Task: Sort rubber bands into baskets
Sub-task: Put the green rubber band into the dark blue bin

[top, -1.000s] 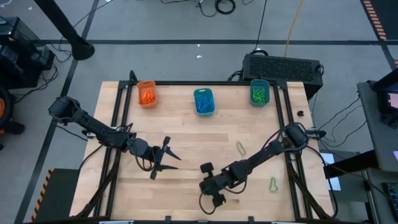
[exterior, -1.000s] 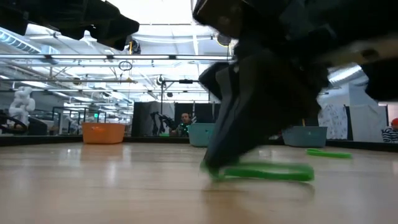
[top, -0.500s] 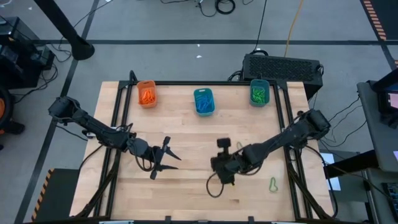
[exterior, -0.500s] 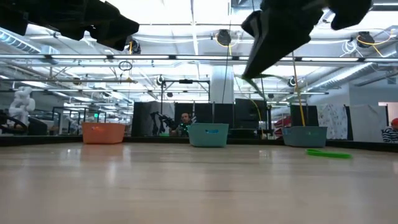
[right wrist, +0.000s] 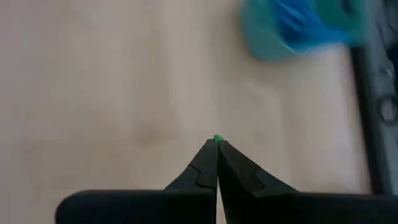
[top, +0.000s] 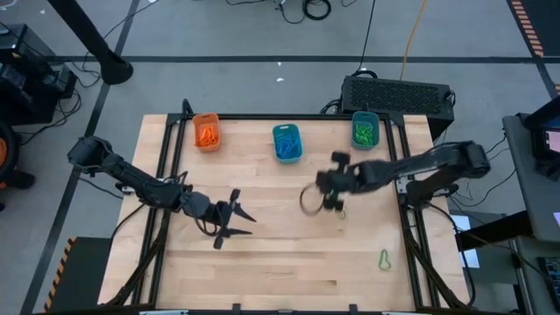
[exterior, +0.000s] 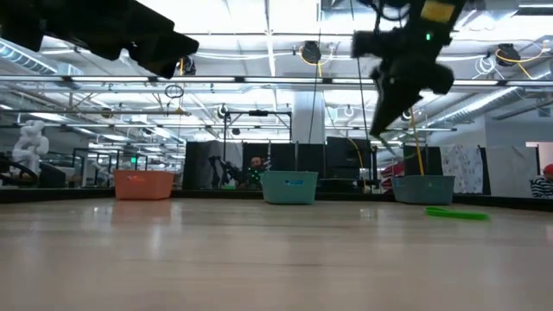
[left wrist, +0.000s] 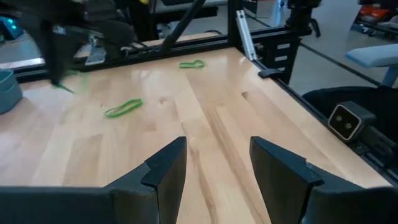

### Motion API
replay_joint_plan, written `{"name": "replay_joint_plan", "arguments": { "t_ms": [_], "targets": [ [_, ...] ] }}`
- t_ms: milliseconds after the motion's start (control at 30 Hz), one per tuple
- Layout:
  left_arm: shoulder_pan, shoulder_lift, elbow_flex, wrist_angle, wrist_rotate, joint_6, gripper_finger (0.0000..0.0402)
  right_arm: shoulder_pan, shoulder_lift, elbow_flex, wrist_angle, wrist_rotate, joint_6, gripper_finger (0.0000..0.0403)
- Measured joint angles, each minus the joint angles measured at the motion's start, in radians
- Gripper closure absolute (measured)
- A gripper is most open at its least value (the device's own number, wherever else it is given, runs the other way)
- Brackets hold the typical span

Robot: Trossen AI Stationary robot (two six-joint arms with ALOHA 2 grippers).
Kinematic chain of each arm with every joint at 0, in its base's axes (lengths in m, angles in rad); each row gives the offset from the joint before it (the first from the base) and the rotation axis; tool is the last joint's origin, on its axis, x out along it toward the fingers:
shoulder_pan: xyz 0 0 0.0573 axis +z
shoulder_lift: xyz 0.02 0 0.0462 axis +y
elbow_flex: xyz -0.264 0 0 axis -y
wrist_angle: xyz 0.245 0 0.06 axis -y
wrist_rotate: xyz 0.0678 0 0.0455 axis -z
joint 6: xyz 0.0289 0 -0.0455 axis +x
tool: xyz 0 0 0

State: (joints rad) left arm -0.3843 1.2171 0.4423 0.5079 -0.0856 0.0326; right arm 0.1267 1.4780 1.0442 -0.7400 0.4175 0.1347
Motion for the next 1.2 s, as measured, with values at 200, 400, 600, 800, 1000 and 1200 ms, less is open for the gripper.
{"name": "replay_joint_plan", "arguments": {
  "t_ms": [200,400,600,800,1000,1200],
  "targets": [
    [0.025,0.0,0.0,-0.034,0.001,-0.002,0.0217,-0.269,-0.178,-0.123,0.0,0.063,-0.063,0.0402],
    [0.045,0.0,0.0,-0.042,0.004,-0.002,0.0217,-0.541,-0.219,-0.142,0.033,0.133,-0.155,0.0402],
    [0.062,0.0,0.0,-0.046,0.004,-0.002,0.0217,-0.776,-0.149,-0.142,0.167,0.118,-0.223,0.0402],
    [0.072,0.0,0.0,-0.048,0.005,0.003,0.0217,-0.927,-0.05,-0.142,0.218,0.024,-0.203,0.0402],
    [0.109,0.0,0.0,-0.048,0.022,0.029,0.0217,-0.974,0.031,-0.142,0.247,0.021,-0.206,0.0402],
    [0.162,0.0,0.0,-0.047,0.091,0.031,0.0217,-0.993,0.049,-0.142,0.271,0.025,-0.207,0.0399]
  ]
}}
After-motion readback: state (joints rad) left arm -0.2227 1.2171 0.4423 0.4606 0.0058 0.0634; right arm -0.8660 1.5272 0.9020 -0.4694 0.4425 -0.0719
